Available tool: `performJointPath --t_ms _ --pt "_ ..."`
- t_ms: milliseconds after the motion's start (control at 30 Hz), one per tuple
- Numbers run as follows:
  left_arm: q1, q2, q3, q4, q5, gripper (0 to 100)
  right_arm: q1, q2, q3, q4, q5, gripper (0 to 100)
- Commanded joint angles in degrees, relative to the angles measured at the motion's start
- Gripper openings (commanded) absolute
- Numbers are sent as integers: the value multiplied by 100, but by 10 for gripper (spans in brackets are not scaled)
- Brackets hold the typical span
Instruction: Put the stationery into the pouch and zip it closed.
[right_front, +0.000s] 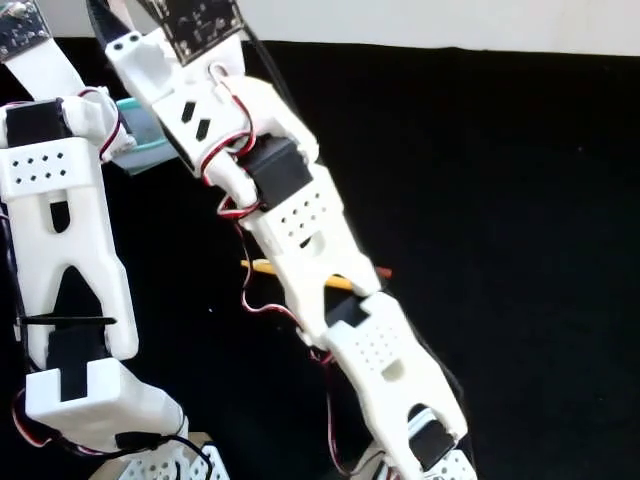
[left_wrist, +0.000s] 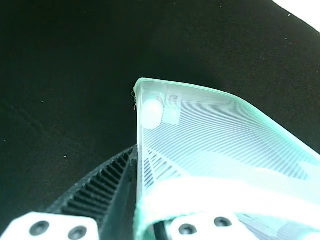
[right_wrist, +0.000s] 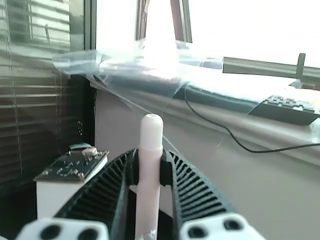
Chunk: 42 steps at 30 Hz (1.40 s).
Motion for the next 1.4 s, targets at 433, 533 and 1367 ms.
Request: performJointPath --t_ms 433,533,1367 --pt "22 -13 -13 -88 26 7 -31 840 -734 -84 -26 8" --pt "13 -13 -22 -88 26 7 -31 831 -734 92 -26 8" --pt "-259 -13 -22 -167 53 7 -75 -57 -734 2501 -26 8"
